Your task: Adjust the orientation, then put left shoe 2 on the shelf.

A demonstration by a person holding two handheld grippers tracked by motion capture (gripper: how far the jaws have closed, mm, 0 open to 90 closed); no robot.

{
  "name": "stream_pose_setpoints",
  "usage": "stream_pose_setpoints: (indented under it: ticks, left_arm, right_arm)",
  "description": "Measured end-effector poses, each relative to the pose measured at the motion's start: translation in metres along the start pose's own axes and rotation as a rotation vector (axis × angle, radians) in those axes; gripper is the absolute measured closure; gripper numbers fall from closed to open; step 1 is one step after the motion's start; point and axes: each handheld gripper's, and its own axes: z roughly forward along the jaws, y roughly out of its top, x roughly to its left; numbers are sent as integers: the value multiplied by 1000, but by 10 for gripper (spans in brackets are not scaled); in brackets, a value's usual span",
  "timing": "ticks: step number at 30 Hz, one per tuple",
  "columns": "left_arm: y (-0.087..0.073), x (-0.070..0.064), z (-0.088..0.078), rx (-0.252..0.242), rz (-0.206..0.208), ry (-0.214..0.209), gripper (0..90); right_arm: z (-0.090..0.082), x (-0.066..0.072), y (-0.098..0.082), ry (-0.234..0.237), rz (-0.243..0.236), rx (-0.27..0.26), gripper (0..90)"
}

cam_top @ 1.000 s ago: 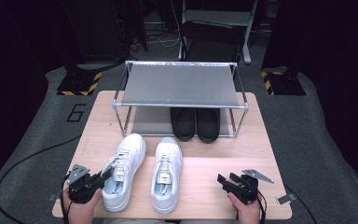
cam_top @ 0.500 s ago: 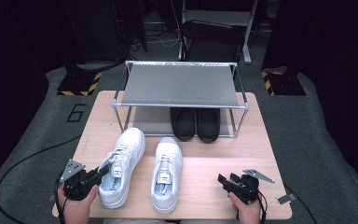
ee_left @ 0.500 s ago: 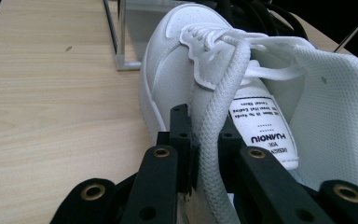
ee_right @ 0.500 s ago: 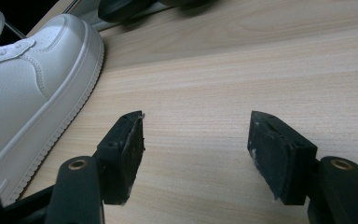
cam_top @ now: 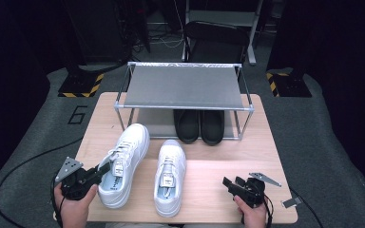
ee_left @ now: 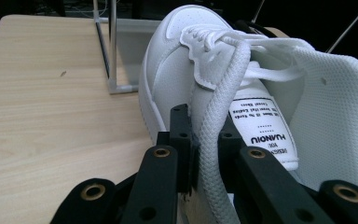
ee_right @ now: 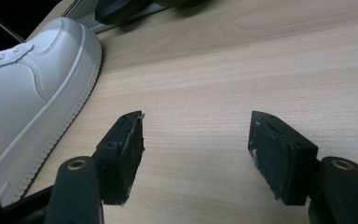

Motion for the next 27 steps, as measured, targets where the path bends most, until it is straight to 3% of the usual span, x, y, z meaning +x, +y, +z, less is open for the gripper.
stream_pose_setpoints:
  ticks: [6,8,11,18,27]
  left_arm:
    - [11,0,0,3,7,-16,819]
    - [14,-1,0,0,9,-21,819]
    - [20,-3,1,-7,-1,-36,819]
    - [37,-9,1,-17,22,-65,819]
    - [49,-11,6,-7,0,-95,819]
  right_arm:
    - [1,-2,0,3,3,-13,355]
    - [2,-2,0,1,24,4,355]
    - [3,-3,1,1,16,3,354]
    - [5,0,0,5,5,6,351]
    - [-2,-3,2,9,17,-18,351]
